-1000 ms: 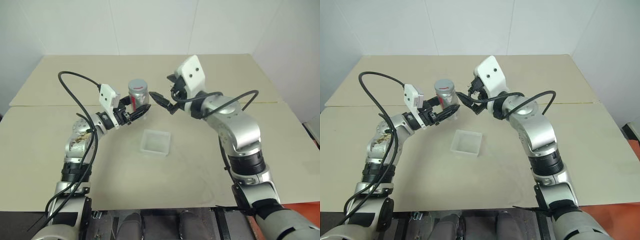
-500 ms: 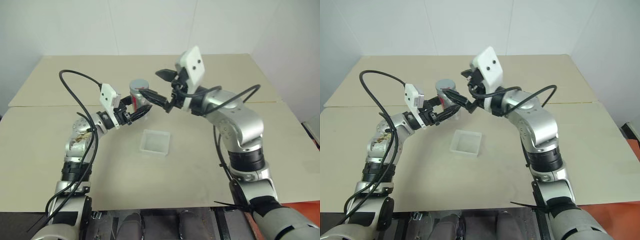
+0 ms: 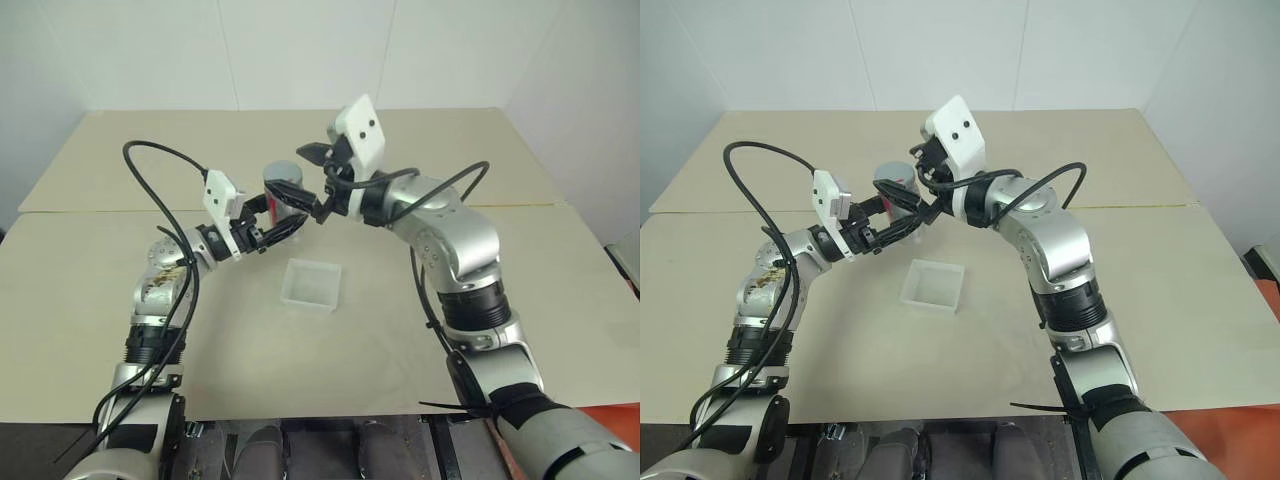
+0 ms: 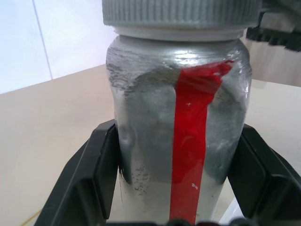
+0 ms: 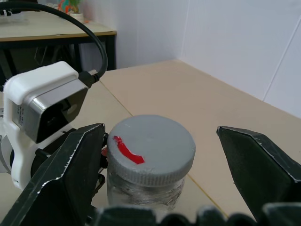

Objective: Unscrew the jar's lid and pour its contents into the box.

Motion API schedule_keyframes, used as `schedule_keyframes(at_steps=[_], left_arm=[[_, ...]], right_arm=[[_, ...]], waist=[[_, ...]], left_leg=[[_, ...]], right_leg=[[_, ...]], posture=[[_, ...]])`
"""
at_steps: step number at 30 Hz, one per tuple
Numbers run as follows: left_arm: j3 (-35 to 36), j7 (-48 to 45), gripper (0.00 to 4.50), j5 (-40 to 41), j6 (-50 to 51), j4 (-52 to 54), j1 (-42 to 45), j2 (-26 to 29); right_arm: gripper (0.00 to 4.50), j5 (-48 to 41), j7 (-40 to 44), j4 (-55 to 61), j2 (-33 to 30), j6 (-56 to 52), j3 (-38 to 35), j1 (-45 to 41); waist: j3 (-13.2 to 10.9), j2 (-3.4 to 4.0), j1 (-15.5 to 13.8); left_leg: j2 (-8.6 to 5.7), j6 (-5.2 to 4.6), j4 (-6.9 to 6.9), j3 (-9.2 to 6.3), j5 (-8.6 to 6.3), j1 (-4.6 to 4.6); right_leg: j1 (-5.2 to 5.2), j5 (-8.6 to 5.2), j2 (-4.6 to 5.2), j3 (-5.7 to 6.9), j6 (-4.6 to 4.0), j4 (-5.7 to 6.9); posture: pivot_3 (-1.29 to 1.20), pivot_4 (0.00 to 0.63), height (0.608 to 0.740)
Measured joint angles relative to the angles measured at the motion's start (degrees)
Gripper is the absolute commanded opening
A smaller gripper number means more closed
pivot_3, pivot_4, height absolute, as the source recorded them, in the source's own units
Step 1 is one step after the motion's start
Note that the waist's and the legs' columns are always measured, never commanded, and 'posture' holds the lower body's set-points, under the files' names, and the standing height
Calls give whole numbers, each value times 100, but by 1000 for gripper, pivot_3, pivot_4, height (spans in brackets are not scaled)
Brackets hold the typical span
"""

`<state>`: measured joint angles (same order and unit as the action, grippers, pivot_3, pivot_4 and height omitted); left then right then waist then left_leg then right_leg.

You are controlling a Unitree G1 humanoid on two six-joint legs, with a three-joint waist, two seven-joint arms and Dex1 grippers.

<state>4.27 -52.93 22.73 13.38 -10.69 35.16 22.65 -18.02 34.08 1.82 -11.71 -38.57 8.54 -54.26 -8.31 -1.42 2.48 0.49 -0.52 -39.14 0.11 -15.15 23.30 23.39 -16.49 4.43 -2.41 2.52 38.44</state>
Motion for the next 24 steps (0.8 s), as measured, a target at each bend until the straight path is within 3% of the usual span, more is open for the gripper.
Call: schedule_keyframes(at_steps=[13,16,19,24], left_arm=[[0,-31,2900,12,-60,0,-8,-20],[1,-34,2900,13,-60,0,-9,-20],[3,-24,2900,14,-60,0,-10,-20],[11,-20,2900,15,-59,0,-27,-18]], right_arm=[[4440,110,92,-163,63,47,6,-106],[3879,109,120,-205,79,47,13,-118],[2863,105,206,-215,116,47,46,-133],[2735,108,212,-229,121,48,58,-134]], waist=[[0,0,-2],[0,0,-1],[0,0,3],[0,0,0]], left_leg=[[0,0,0,0,0,0],[0,0,0,0,0,0],[1,0,0,0,0,0],[0,0,0,0,0,0]], right_leg=[[0,0,0,0,0,0],[0,0,0,0,0,1],[0,0,0,0,0,1],[0,0,1,0,0,1]], posture=[[0,150,740],[0,150,740],[0,150,740],[0,150,740]])
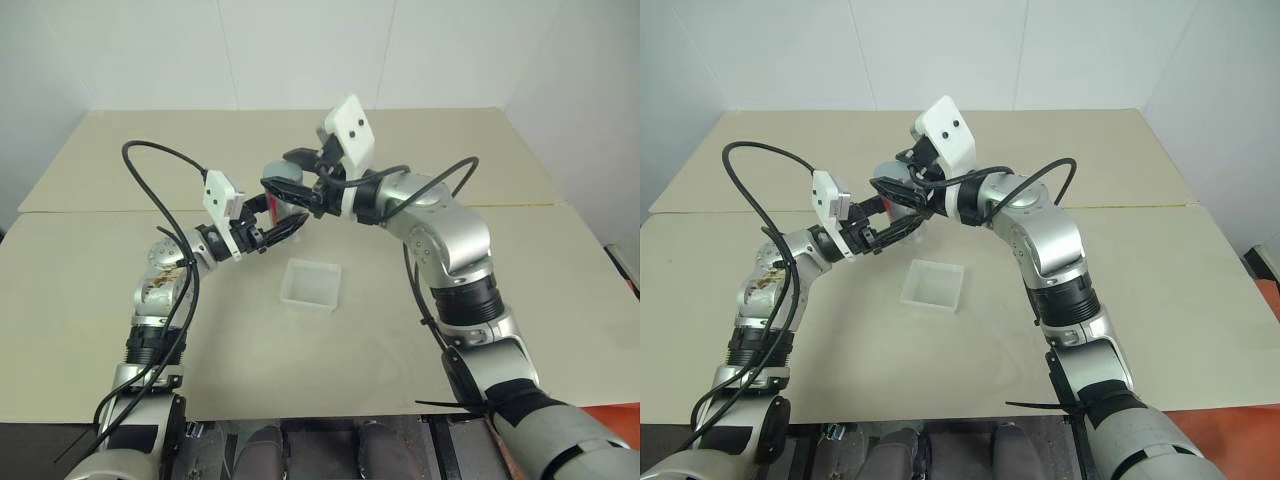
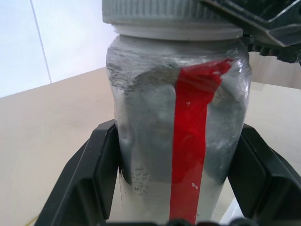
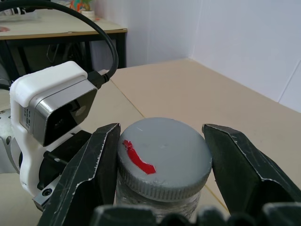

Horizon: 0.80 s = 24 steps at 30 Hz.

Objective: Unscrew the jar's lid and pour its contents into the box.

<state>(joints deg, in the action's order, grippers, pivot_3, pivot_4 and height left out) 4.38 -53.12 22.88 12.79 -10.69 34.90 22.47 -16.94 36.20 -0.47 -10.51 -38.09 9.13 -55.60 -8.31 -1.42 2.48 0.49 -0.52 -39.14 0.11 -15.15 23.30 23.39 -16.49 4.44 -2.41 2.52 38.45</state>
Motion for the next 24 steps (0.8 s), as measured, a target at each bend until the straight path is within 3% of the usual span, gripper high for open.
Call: schedule_keyframes(at_steps=[24], left_arm=[[7,-412,2900,357,49,28,-109,160]], right_arm=[[2735,-228,312,55,-127,-4,3,1]], waist=[[0,0,2]], left_leg=[[1,0,0,0,0,0]], right_leg=[[0,0,0,0,0,0]], posture=[[0,150,740]])
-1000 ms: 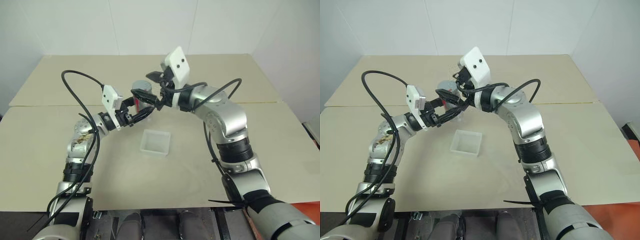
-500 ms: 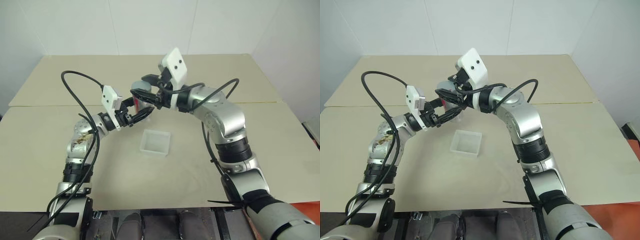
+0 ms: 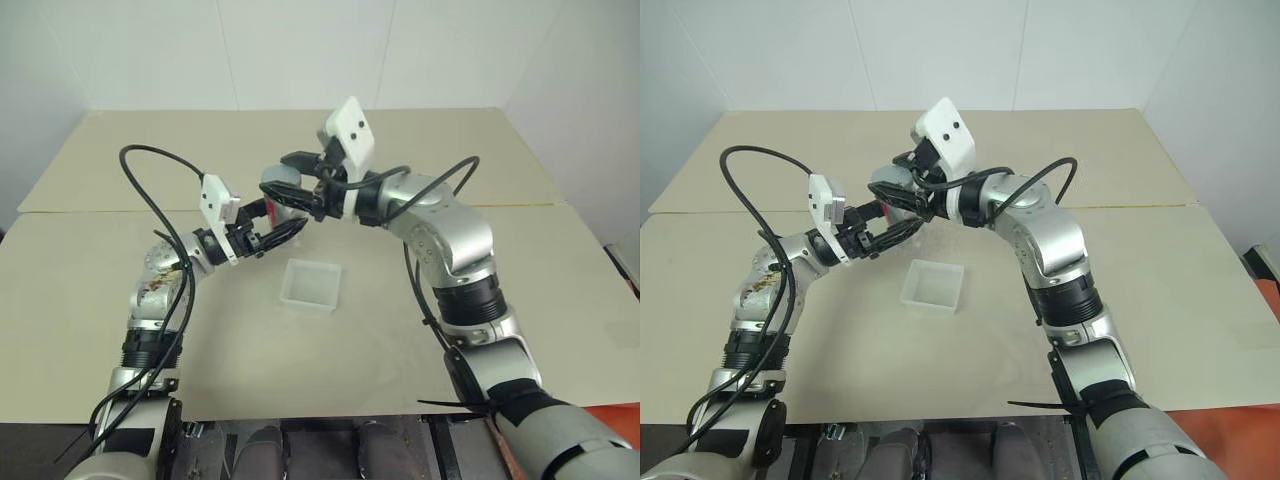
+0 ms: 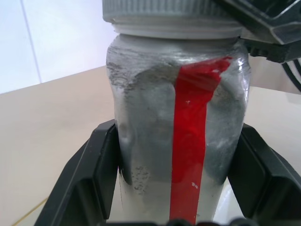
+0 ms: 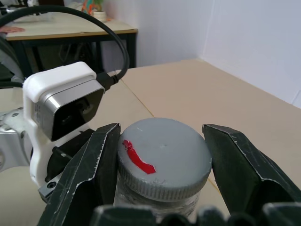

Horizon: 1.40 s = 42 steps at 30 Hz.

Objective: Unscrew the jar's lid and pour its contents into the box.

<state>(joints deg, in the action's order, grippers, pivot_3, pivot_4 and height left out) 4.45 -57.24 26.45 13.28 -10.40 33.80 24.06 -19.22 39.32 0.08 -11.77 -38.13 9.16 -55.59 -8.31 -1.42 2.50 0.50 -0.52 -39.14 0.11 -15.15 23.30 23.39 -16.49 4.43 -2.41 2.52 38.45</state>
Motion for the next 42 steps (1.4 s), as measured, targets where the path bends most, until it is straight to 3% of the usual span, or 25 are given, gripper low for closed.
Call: schedule_keyframes(at_steps=[20,29,38,42], left_arm=[[-309,-940,2900,273,213,48,-279,357],[-315,-912,2900,244,174,47,-264,363],[-72,-854,2900,287,169,243,-252,586],[-53,-856,2900,308,189,397,-253,594]], right_arm=[[2735,-299,187,203,-371,42,-294,-39],[2735,-295,186,311,-704,78,-422,34],[2735,-81,-219,712,-1350,133,-831,1503],[2735,209,-659,852,-1345,383,-980,2264]], waist=[[0,0,-4],[0,0,-14],[0,0,-40],[0,0,-39]], left_leg=[[2,-1,1,0,0,0],[2,-2,1,1,-1,1],[8,-7,3,2,-4,5],[10,-7,5,4,-4,4]], right_leg=[[1,0,-1,0,0,-1],[0,0,1,0,0,-3],[-7,0,-1,-1,0,-24],[-8,0,-2,-2,0,-25]], posture=[[0,150,740],[0,150,740],[0,150,740],[0,150,740]])
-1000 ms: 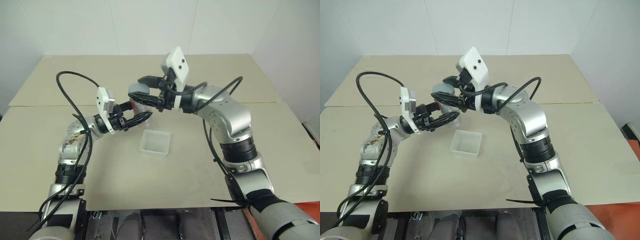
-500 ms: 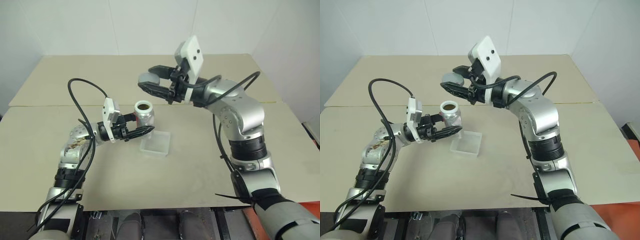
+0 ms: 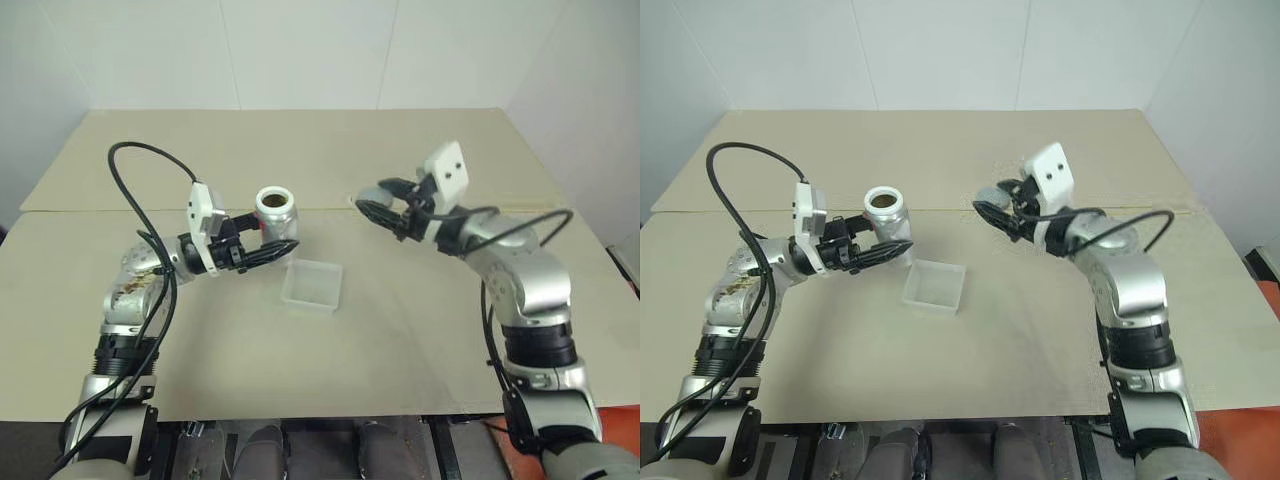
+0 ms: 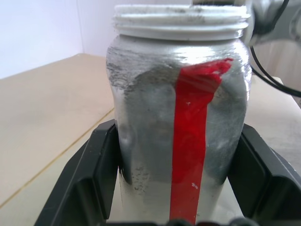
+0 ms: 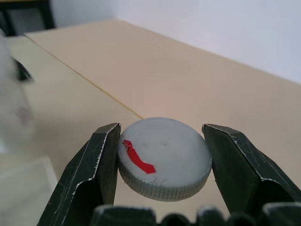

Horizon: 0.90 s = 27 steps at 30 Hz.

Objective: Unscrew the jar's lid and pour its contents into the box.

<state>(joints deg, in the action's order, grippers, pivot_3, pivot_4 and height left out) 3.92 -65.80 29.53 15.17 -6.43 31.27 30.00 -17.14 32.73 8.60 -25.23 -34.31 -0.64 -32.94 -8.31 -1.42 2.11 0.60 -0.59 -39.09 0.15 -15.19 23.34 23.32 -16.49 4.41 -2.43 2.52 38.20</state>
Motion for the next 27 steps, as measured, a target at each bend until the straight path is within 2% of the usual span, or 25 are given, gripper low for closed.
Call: schedule_keyframes(at_steps=[7,13,21,23,27], left_arm=[[12,2,2900,2,10,74,-4,14],[20,15,2900,2,18,75,-7,16],[49,91,2900,3,120,126,-76,48],[54,111,2900,6,132,171,-95,56],[80,125,2900,7,138,215,-105,92]], right_arm=[[2735,719,-893,-396,334,689,7,918],[2735,1033,-1384,-1140,598,1271,-5,959],[2735,1300,-1604,-1819,770,1870,5,1124],[3448,1331,-1609,-1837,775,1897,3,1125],[4476,1342,-1589,-1829,777,1895,-15,1146]], waist=[[0,0,7],[0,0,18],[0,0,21],[0,0,20],[0,0,19]], left_leg=[[0,1,0,2,1,-4],[0,2,1,2,1,-5],[0,3,1,2,2,-7],[1,3,1,2,2,-9],[2,2,1,2,1,-11]], right_leg=[[-3,0,-1,-2,0,0],[-4,0,-2,-3,0,-1],[-6,0,-1,-4,0,-1],[-10,0,-1,-3,0,-1],[-11,0,-2,-3,0,-1]], posture=[[0,150,740],[0,150,740],[0,150,740],[0,150,740],[0,150,740]])
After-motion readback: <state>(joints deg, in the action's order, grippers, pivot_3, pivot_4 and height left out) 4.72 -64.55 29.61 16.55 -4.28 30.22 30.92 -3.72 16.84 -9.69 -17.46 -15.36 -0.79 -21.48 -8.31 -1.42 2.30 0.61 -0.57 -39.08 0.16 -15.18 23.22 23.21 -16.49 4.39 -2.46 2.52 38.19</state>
